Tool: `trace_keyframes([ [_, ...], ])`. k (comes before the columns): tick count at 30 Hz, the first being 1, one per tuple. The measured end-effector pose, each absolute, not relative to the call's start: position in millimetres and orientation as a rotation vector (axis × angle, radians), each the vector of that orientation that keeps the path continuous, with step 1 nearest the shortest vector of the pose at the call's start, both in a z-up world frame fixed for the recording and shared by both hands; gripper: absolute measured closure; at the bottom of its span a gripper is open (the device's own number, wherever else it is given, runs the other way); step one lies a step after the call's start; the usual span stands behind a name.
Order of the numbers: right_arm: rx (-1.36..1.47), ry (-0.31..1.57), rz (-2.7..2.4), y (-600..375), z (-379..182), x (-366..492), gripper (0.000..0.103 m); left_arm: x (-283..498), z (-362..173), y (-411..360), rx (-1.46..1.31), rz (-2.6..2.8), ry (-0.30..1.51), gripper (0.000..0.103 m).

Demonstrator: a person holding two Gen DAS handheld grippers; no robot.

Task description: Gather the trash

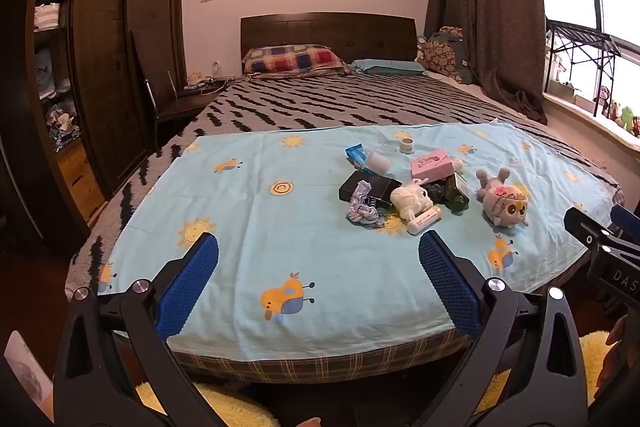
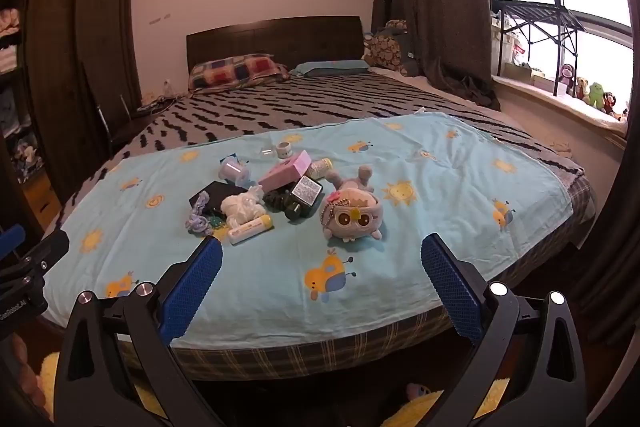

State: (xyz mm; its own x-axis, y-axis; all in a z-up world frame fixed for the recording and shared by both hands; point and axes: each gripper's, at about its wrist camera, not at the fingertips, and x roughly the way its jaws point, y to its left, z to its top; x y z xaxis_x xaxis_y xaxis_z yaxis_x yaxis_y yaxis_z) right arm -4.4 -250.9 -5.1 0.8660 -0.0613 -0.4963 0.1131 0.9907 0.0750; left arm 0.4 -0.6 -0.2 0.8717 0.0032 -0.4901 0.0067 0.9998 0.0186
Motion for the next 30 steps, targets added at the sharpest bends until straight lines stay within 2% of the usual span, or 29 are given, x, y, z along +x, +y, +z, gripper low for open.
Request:
trace_keyframes([
  [30, 0.129, 0.497, -0.079, -254, -2, -9, 0.003, -7, 10, -8, 0.031, 0.004, 0.48, 0.008],
])
